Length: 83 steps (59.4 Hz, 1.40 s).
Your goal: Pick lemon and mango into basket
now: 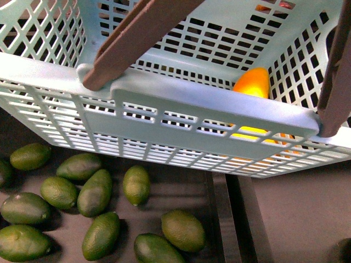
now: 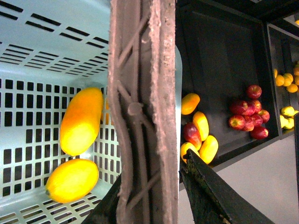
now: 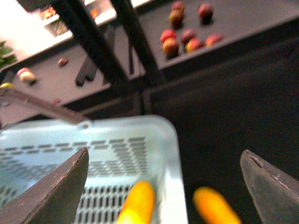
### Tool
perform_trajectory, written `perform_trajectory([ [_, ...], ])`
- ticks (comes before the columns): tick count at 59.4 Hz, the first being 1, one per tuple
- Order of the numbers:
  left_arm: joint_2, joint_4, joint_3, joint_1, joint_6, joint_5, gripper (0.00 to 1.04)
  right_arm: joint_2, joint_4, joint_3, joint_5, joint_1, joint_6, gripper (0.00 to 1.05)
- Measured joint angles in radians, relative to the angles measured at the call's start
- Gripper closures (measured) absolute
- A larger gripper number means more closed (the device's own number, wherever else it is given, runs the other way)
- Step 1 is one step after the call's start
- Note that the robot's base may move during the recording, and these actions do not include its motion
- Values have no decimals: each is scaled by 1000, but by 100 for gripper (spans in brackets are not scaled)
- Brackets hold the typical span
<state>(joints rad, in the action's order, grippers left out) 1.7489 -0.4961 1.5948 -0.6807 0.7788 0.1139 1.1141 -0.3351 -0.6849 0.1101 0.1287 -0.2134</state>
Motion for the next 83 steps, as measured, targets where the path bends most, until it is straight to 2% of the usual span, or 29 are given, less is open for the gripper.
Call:
perform_trajectory([
  [4,0,0,0,0,-2,3,79,-25,-135,95,0,-7,83,33],
  [8,0,0,0,0,2,8,79,-57,-201,172,-5,-17,139,43],
  [24,0,0,0,0,3,10,79,-187,-267,368,-36,-54,195,85],
  [30,0,0,0,0,3,10,79,-238,-269,427,-104,-105,204,103],
  [54,0,0,0,1,0,6,79,-476,-203,595,-108,-126,208,103],
  [75,0,0,0,0,0,6,79,-640,-90,645,-108,-126,208,103],
  [83,0,0,0,0,0,5,79,-673,-101,667,-107,-126,208,103],
])
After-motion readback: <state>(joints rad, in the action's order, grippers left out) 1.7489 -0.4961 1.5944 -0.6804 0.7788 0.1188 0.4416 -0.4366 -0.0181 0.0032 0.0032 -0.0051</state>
